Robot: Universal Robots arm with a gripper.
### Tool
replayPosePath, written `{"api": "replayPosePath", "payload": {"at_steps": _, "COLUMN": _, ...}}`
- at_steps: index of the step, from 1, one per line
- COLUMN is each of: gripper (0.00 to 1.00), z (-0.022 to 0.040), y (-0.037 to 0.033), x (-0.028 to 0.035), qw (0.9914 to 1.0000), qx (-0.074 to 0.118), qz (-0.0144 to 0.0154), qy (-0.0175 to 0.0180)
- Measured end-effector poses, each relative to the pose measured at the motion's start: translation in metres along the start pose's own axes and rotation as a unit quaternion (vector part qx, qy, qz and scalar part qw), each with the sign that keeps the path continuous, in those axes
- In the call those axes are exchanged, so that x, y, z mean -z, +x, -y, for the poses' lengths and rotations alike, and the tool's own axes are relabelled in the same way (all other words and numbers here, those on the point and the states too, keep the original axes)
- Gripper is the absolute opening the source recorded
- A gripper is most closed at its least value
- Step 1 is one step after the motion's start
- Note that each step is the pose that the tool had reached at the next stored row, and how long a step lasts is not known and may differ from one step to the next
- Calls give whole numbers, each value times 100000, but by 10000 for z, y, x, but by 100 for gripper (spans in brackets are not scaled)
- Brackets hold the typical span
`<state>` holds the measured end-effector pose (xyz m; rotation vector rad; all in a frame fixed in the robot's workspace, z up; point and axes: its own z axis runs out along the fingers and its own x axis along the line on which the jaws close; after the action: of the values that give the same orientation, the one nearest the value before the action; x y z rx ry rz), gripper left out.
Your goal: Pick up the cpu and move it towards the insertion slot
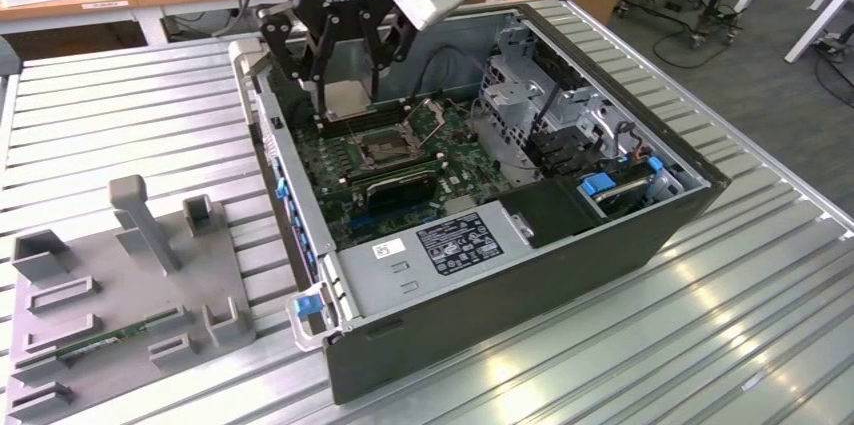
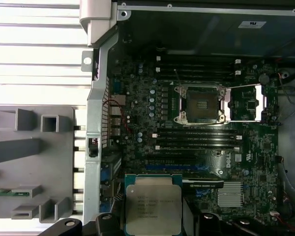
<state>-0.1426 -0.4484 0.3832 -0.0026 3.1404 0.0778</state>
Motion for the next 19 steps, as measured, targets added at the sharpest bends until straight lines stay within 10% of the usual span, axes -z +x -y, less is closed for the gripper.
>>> {"api": "replayPosePath", "payload": {"at_steps": 19, "gripper": 55, "z": 1, "y": -221, "x": 0, "qw": 100000, "qx": 0, "qz": 1, "qy": -1}}
